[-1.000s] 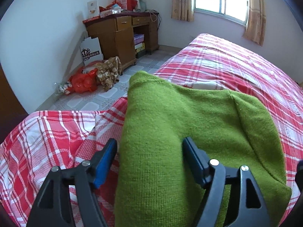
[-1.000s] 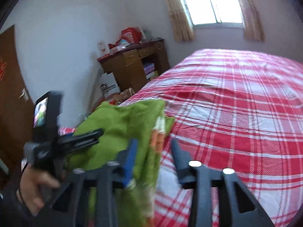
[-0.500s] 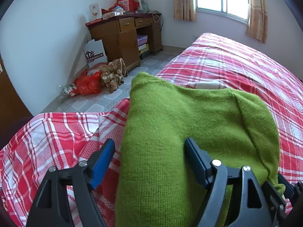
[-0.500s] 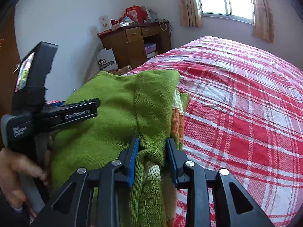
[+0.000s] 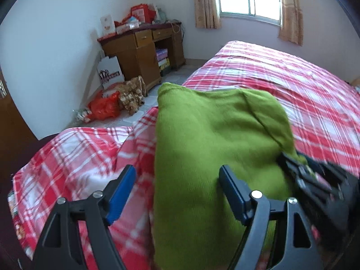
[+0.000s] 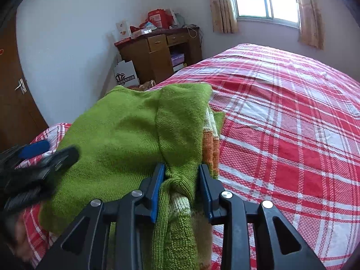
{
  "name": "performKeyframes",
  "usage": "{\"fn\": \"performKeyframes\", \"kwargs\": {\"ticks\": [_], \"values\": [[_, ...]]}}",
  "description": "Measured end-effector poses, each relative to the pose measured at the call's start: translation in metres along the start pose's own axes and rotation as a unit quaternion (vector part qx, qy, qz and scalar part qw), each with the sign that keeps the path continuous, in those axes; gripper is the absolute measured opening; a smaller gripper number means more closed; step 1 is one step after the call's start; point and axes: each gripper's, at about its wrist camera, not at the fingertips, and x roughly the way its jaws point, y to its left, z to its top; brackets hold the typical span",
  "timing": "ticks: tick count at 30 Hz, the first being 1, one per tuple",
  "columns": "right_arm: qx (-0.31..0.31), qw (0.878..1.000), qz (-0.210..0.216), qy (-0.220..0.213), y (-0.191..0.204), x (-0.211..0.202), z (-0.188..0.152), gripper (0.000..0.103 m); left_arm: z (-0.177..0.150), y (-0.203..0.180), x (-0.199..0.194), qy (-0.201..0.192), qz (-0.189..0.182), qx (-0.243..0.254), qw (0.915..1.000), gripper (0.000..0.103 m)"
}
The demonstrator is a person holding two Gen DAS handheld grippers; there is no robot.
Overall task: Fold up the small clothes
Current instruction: 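Fold the sweater in half with the right gripper and release it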
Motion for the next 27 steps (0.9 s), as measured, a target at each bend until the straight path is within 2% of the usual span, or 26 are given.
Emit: {"fn": "performKeyframes", "kwargs": {"ticks": [4,8,11,15,18,21,27], "values": [[-0.006,1.0,-0.008,-0.001,0.004,-0.001,0.0,0.031,-0.02,-0.007,0.009,0.024,0.002,-0.005,0.9997,0.079],[-0.015,1.0,-0.02,-0.002,0.01,-0.003,-0.001,0.031,-0.019,-0.001,0.016,0.026,-0.008,-0.027,0.9993,0.081],[-0.014,1.0,-0.027,-0.001,0.01,-0.004,-0.001,0.035,-0.016,0.002,0.021,0.036,-0.009,-0.035,0.9987,0.086],[-0.002,0.999,-0.031,0.006,0.009,-0.016,-0.006,0.039,-0.019,0.005,0.018,0.039,-0.011,-0.038,0.9984,0.086],[0.012,1.0,-0.026,0.006,0.006,-0.032,-0.018,0.048,-0.025,0.009,0.013,0.044,-0.018,-0.047,0.9977,0.086],[0.033,0.999,-0.011,0.008,0.001,-0.046,-0.034,0.052,-0.033,0.006,0.007,0.048,-0.024,-0.044,0.9976,0.086],[0.052,0.999,-0.01,0.006,0.004,-0.078,-0.067,0.052,-0.047,0.002,-0.012,0.041,-0.027,-0.028,0.9984,0.085]]}}
